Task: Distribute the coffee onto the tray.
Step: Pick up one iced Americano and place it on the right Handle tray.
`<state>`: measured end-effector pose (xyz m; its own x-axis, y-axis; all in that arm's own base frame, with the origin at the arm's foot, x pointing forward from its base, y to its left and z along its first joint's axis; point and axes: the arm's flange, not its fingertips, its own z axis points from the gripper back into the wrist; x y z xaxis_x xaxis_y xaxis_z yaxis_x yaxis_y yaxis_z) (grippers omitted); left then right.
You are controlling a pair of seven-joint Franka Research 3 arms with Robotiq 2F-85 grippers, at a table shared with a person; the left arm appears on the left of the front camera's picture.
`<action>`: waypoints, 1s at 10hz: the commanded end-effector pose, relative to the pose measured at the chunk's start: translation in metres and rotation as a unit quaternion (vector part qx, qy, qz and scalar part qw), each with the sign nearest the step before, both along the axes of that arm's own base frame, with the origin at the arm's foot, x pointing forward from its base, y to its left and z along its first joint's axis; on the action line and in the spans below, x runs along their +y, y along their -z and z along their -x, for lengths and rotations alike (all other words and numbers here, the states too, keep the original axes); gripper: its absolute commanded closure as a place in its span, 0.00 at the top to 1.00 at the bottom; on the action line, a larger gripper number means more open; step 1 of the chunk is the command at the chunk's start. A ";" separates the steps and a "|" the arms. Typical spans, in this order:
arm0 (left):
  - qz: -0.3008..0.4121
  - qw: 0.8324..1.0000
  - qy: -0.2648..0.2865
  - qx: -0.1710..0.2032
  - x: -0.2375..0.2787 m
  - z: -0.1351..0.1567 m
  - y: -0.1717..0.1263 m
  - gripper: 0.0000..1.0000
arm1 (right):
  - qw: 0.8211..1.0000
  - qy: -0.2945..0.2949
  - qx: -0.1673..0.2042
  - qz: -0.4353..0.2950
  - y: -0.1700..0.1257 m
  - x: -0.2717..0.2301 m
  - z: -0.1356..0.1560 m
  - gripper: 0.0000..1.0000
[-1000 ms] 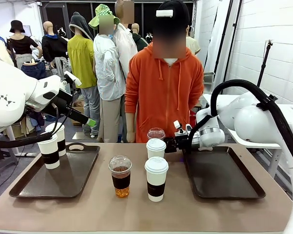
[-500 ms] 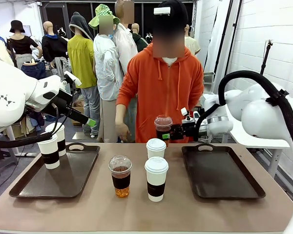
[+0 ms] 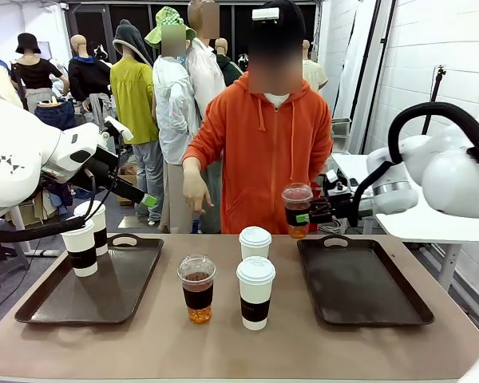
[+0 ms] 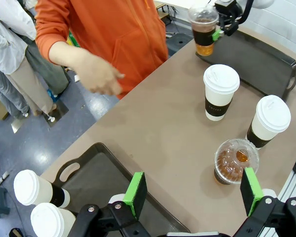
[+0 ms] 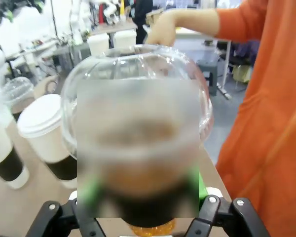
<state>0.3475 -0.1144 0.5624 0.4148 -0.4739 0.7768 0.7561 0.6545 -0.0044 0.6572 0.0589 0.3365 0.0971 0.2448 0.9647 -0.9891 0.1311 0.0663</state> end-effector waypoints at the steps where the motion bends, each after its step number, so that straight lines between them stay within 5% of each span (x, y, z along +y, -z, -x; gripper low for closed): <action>1: 0.004 1.000 0.003 0.004 0.001 0.000 0.001 1.00 | 1.000 0.001 -0.008 -0.001 -0.008 -0.019 0.026 0.80; 10: 0.004 1.000 0.003 0.004 0.001 0.000 0.001 1.00 | 0.999 0.008 -0.043 -0.023 0.046 -0.071 0.081 0.80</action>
<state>0.3475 -0.1145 0.5624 0.4146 -0.4741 0.7768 0.7562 0.6543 -0.0043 0.5823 -0.0139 0.2866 0.0603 0.2428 0.9682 -0.9885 0.1495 0.0241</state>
